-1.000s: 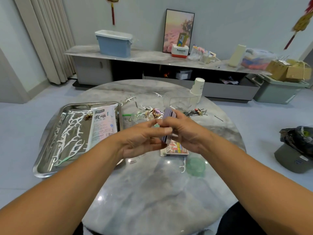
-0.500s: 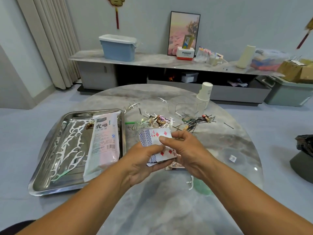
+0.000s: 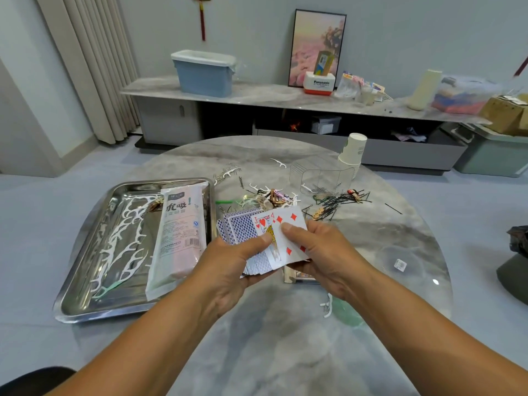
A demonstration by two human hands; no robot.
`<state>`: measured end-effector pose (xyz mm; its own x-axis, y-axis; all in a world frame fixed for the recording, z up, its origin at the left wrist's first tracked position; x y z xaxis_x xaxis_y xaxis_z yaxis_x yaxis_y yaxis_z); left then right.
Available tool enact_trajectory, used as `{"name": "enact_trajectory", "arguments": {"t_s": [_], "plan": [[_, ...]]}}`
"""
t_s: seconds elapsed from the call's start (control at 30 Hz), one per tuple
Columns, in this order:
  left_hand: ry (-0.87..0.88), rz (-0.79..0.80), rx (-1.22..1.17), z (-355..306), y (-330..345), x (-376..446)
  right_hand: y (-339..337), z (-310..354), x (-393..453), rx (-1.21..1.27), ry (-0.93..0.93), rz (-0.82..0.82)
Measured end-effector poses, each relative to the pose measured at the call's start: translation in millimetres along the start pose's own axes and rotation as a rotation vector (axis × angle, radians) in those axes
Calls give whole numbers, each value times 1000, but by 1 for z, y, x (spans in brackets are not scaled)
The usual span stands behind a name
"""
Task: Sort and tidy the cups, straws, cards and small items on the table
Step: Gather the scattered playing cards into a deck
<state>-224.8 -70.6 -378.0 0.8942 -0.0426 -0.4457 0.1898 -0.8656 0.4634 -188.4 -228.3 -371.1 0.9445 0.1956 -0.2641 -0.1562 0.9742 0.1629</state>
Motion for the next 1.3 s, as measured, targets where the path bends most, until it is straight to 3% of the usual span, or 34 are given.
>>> {"name": "enact_trajectory", "arguments": {"t_s": [0.2,0.37,0.47,0.57,0.63,0.73,0.8,1.0,1.17,1.3], "plan": [[28,-204,-195,-16,-17,4,-3,-4,1,-65,108,-110],[-6,-251,-236,-33,-33,7,-2,-32,-5,-497,192,23],[-106,-196,-242,-26,-29,3,4,-48,-8,-714,125,34],[-140,-174,-212,-19,-26,-1,7,-44,-7,-993,-138,-82],[-139,-155,-142,-15,-24,-2,9,-36,-7,-807,-249,-187],[-117,-115,-45,-9,-20,-5,18,-25,-10,-231,-69,-21],[-100,-99,-29,-6,-18,-6,19,-23,-12,-168,-28,67],[-141,-100,-177,-10,-23,-2,12,-22,-10,-34,41,-47],[-60,-77,-16,-4,-20,-2,11,-22,-11,-56,60,36],[-29,-85,-38,-1,-18,-1,12,-23,-12,-20,72,52]]}}
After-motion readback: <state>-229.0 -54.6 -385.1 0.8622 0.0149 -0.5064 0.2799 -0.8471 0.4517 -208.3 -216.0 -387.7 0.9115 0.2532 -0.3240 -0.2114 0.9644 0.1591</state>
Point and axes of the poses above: each hand's wrist, its own x-axis towards the middle knuckle, its own y-axis out of the palm, z = x × y, the point moved 1 cm from there along x, towards the middle knuckle, and after that the axes turned 5 degrees about -y, right-handed, at the moved point
